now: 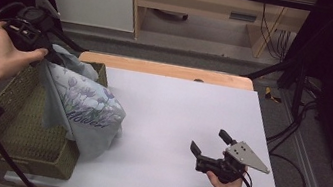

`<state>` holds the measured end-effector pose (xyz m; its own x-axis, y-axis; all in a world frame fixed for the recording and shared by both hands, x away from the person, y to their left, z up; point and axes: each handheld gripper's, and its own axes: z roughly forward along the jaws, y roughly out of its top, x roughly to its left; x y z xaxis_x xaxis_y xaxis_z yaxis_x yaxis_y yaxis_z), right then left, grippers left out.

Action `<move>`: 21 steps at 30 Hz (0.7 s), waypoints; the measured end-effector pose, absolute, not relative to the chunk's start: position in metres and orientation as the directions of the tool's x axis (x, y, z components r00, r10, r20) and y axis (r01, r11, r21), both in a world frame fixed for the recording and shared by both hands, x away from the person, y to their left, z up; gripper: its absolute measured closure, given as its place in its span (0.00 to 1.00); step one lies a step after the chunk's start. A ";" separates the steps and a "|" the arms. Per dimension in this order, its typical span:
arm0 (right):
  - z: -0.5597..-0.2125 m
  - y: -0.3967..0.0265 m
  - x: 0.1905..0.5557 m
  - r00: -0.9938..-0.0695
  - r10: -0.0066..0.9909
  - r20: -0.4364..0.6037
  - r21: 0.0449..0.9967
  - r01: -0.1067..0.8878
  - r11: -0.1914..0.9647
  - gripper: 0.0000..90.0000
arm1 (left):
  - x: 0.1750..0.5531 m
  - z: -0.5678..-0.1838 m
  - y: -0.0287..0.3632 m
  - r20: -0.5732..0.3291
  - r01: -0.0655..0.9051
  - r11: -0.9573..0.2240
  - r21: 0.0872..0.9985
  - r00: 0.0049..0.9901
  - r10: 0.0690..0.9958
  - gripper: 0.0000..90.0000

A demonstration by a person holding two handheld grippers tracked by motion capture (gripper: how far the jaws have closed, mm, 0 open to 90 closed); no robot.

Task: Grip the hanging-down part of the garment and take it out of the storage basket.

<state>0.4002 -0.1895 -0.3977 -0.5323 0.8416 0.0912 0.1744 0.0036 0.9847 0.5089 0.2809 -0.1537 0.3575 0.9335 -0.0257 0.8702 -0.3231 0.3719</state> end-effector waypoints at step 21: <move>-0.419 -0.203 0.385 -0.498 0.860 0.112 0.981 0.192 -0.016 0.00 | 0.510 -0.156 0.282 -0.036 0.867 -0.324 0.378 0.363 0.931 0.93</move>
